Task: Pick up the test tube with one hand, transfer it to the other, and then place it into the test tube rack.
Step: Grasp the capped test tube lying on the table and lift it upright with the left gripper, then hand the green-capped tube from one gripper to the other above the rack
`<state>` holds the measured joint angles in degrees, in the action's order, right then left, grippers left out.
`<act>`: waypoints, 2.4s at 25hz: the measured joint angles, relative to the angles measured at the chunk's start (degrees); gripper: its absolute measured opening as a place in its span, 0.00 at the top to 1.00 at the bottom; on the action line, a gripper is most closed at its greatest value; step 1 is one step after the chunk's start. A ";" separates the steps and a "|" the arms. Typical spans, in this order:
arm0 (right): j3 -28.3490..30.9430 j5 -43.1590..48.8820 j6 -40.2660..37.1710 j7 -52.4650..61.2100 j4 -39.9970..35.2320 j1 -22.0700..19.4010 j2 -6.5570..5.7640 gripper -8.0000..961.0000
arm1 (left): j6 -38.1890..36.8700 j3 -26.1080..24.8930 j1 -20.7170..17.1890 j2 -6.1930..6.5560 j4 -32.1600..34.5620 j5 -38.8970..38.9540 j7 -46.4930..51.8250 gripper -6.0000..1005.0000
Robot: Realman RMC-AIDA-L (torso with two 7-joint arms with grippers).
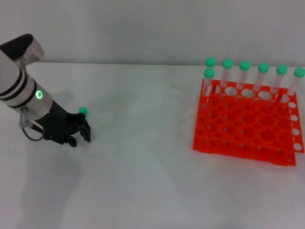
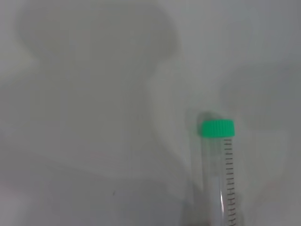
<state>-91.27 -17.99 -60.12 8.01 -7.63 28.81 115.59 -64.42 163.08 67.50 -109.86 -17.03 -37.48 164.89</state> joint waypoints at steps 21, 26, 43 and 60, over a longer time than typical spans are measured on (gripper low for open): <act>0.13 -0.03 -0.02 -0.08 -0.01 0.04 -0.11 0.09 | 0.31 -0.05 -1.11 0.55 0.15 1.88 -1.14 0.66; 0.13 -0.15 -0.16 -0.10 -0.01 -0.06 -0.11 0.09 | 0.16 -0.07 -1.74 0.74 0.16 2.62 -2.16 0.81; 0.12 -0.30 -0.32 -0.11 -0.43 -0.07 -0.11 0.09 | 1.39 -0.04 -8.36 2.39 -0.46 40.11 -34.16 0.81; -0.87 0.66 -0.79 4.99 -0.70 -2.24 -0.27 0.09 | 4.76 -0.05 -19.63 -9.31 6.11 95.04 -109.50 0.81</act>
<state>-92.13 -17.34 -60.91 13.00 -8.33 26.58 115.32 -59.66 163.03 47.87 -119.17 -10.93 57.56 55.40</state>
